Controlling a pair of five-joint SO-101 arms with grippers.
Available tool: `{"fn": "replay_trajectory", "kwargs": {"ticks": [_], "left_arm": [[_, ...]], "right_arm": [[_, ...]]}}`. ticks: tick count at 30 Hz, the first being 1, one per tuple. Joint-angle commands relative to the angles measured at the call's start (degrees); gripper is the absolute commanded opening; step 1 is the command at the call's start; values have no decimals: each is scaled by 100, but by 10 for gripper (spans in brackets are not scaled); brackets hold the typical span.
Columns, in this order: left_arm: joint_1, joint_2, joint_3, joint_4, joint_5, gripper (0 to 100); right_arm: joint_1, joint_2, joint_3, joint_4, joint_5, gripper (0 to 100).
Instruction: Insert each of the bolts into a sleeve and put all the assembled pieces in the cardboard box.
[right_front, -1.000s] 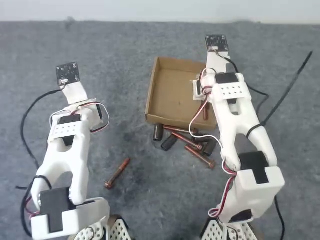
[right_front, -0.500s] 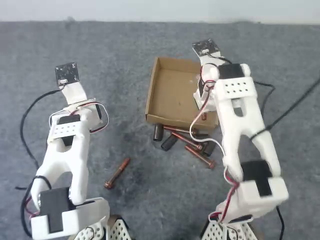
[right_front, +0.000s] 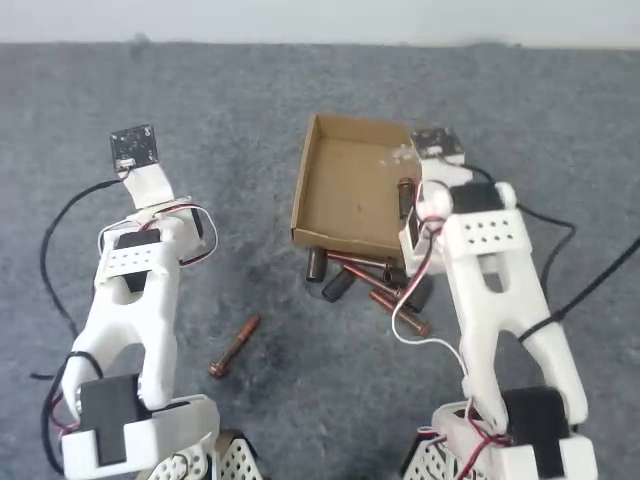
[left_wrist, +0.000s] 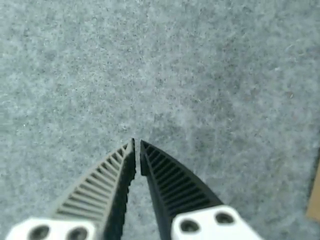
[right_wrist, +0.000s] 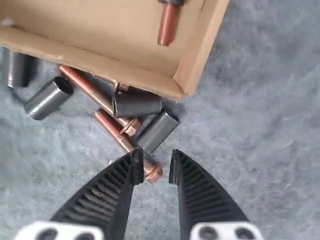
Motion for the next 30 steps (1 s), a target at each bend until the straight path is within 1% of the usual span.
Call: {"fn": "replay_trajectory", "kwargs": {"ticks": [1, 3, 7, 11, 15, 18, 22, 28, 30], "left_arm": [[-18, -26, -286, -132, -44, 12], [-9, -26, -286, -132, -53, 12], [0, -26, -286, -132, -53, 12], [0, -26, -286, -132, -53, 12], [-9, -26, -286, -132, -53, 12], [-9, -26, -286, -132, -53, 12], [-9, -26, -286, -132, -53, 12], [-9, -26, -268, -132, -53, 12], [-9, -26, -268, -132, -53, 12]], "right_arm": [[75, -312, 352, -374, -88, 78], [84, -312, 668, -655, -105, 78], [-57, -312, 1240, -1341, -484, 98], [-119, -312, 1345, -1402, -756, 151], [-13, -312, 1477, -1622, -897, 132], [-75, -312, 1723, -1938, -1055, 134], [-127, -303, 1978, -2308, -1073, 134], [215, -295, 2233, -2695, -1064, 133], [207, -180, 2286, -2800, -1055, 133]]}}
